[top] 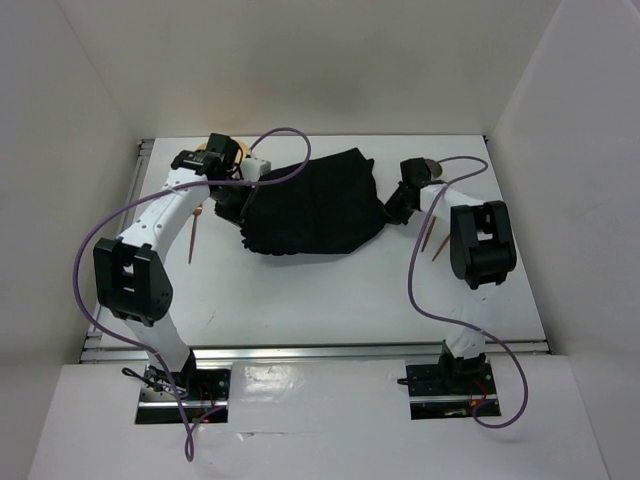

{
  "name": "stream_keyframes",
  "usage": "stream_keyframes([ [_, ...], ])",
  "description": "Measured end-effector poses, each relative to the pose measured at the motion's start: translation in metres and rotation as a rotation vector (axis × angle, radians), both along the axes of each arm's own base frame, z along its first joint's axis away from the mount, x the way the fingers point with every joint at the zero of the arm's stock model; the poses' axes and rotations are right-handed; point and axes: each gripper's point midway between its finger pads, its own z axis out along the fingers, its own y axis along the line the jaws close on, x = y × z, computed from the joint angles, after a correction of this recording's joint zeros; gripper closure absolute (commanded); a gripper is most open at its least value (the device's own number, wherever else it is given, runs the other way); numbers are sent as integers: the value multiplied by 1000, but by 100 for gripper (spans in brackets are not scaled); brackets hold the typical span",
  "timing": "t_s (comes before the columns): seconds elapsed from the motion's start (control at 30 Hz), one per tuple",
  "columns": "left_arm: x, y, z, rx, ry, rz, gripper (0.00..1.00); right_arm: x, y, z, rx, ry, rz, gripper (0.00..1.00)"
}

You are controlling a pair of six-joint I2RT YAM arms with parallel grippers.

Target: Set the dinner table for one person

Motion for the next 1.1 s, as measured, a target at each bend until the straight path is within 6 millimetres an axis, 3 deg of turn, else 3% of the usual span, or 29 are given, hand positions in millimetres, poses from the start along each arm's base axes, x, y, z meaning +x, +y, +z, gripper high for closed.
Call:
stream_keyframes([
  [0.1, 0, 2, 2, 9, -10, -7, 100, -5, 1, -5, 15, 9, -20, 100],
  [0.23, 3, 7, 8, 27, -32, -4, 100, -13, -2, 5, 1, -4, -12, 100],
  [0.33, 18, 16, 33, 27, -100, 22, 100, -19, -6, 48, -25, -71, 3, 100],
  [0.4, 30, 28, 59, 25, -175, 40, 100, -20, -8, 101, -34, -183, 15, 100],
  [0.5, 37, 44, 102, 26, -289, 55, 100, -30, -11, 207, -30, -414, 23, 100],
  [0.63, 13, 50, 148, 27, -392, 20, 100, -71, -16, 341, 2, -709, 22, 100],
  [0.73, -12, 42, 181, 0, -464, -31, 100, -113, -19, 397, 28, -820, 33, 100],
  [0.83, -39, 39, 206, -28, -516, -59, 100, -151, -20, 418, 43, -837, 51, 100],
  [1.1, -119, 39, 256, -88, -666, -113, 100, -231, -21, 430, 90, -762, 104, 100],
])
